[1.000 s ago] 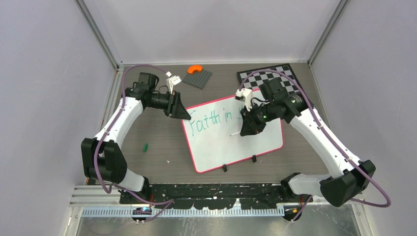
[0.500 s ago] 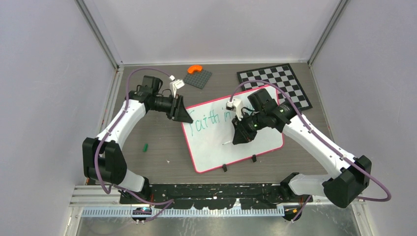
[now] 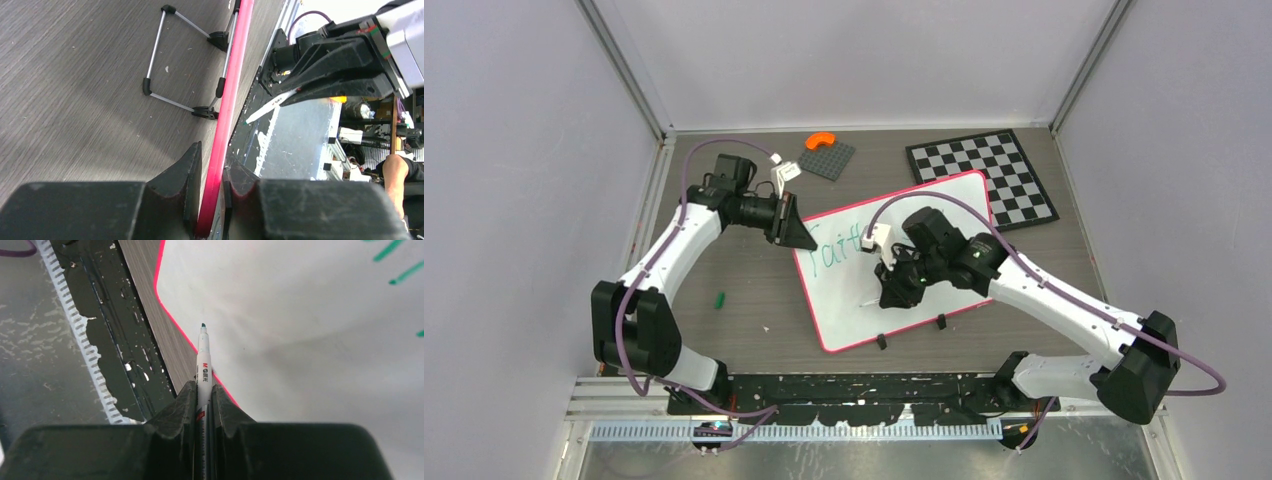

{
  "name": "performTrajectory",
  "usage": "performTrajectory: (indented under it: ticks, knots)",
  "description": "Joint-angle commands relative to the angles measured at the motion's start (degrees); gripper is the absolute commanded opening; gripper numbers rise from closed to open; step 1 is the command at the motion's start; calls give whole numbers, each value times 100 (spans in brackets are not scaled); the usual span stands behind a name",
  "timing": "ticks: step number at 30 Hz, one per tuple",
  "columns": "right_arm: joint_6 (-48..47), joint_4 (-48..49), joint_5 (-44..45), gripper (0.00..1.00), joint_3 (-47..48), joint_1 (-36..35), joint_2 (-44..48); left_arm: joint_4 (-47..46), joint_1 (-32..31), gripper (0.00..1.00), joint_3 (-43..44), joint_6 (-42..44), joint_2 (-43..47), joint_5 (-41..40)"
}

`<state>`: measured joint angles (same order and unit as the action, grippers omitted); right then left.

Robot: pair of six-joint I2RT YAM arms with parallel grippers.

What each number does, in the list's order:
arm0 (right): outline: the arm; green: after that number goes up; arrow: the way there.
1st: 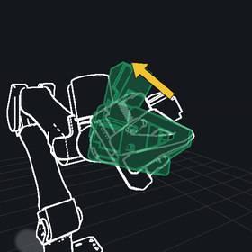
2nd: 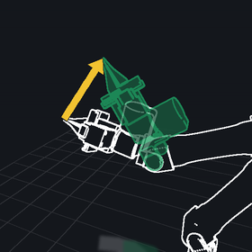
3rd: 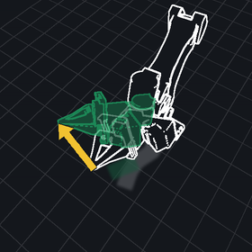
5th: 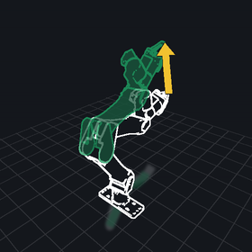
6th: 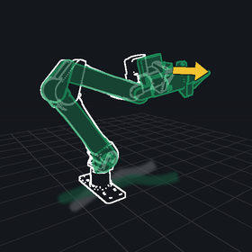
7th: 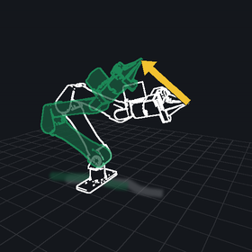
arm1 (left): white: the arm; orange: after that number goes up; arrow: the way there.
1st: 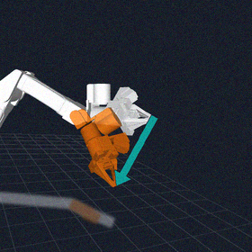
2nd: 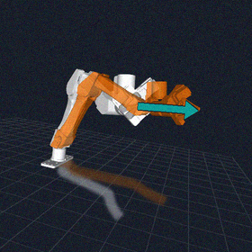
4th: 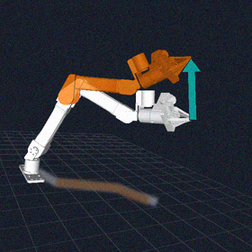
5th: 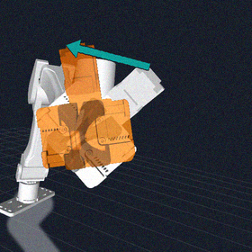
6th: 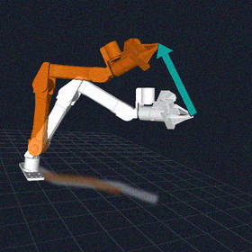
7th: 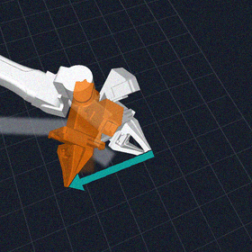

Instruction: Write a sentence on the whiteboard

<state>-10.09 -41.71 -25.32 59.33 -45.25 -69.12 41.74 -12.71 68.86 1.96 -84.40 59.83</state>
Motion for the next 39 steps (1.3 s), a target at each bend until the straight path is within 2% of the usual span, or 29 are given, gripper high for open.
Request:
performTrajectory:
  ticks: [1,6,12,24,29,34,39]
  knots:
    - [-15,782,585,0,-77,-427,111,-304,-3,2,-141,-76,233,-221]
    - [-10,827,461,0,-114,-444,228,-829,-4,0,-489,-340,588,-512]
    - [-72,681,458,0,-15,-445,372,-1241,-4,0,-679,-479,919,-1451]
    - [-22,690,1056,0,11,-307,409,-1363,5,0,-557,-519,1004,-2721]
    - [15,852,1235,0,15,-307,317,-1292,-3,0,-505,-423,825,-1936]
    - [120,1093,1571,0,78,-302,171,-839,0,0,-305,-73,447,-1414]
    - [270,1272,1324,0,50,-307,92,-696,-3,0,-198,36,253,-1109]
